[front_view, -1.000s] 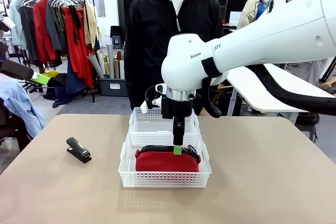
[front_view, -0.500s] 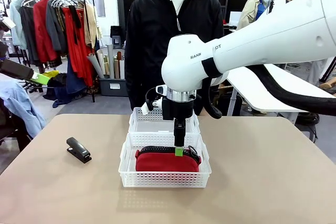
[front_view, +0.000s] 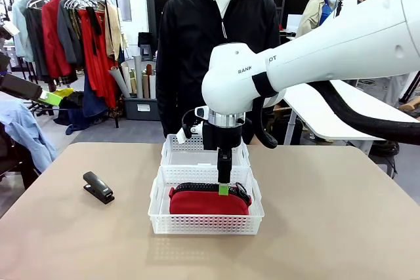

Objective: Distribute items into two baskets.
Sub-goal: Pick up the Stapler that the person points to.

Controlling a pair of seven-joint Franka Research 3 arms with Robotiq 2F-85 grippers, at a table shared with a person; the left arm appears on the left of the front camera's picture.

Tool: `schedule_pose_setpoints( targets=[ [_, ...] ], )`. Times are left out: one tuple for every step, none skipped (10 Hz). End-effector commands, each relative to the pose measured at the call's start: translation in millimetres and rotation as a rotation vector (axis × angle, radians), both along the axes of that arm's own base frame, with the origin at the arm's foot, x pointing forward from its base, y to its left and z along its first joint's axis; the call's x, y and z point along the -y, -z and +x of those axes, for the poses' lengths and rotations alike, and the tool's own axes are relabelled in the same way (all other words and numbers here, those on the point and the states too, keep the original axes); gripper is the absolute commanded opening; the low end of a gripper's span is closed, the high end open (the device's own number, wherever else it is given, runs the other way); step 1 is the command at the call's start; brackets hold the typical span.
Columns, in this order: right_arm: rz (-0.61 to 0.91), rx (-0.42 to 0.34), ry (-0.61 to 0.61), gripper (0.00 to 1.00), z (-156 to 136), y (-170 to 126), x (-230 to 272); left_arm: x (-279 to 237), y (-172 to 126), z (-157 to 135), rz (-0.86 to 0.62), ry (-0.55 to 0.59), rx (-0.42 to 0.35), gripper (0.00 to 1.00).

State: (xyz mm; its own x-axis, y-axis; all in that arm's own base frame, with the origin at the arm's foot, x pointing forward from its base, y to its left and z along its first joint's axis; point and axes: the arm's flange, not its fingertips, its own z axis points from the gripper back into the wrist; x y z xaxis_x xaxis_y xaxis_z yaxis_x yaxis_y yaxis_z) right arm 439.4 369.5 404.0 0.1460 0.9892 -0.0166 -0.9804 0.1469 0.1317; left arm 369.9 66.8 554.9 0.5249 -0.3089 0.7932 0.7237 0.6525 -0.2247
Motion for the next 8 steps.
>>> schedule_pose_setpoints(
  targets=[
    [0.011, 0.013, 0.003, 1.00, 2, -2, -1, 0, -1, 0, -0.003, -0.002, 0.012, 1.00],
    [0.011, 0.013, 0.003, 1.00, 2, -2, -1, 0, -1, 0, -0.003, -0.002, 0.012, 1.00],
    [0.011, 0.013, 0.003, 1.00, 2, -2, -1, 0, -1, 0, -0.003, -0.002, 0.012, 1.00],
    [0.000, 0.000, 0.000, 1.00, 0, 0, 0, 0, -1, 0, -0.003, -0.002, 0.012, 1.00],
    [0.000, 0.030, 0.070, 1.00, 3, -19, 10, 0, -1, 0, -0.003, -0.002, 0.012, 1.00],
    [0.019, 0.064, 0.139, 1.00, 4, -39, 30, 0, -1, 0, -0.003, -0.002, 0.012, 1.00],
    [0.047, 0.077, 0.237, 1.00, 2, -57, 57, 0, -1, 0, -0.003, -0.002, 0.012, 1.00],
    [0.091, 0.069, 0.313, 1.00, -5, -72, 87, 0, -1, 0, -0.003, -0.002, 0.012, 1.00]
  ],
)
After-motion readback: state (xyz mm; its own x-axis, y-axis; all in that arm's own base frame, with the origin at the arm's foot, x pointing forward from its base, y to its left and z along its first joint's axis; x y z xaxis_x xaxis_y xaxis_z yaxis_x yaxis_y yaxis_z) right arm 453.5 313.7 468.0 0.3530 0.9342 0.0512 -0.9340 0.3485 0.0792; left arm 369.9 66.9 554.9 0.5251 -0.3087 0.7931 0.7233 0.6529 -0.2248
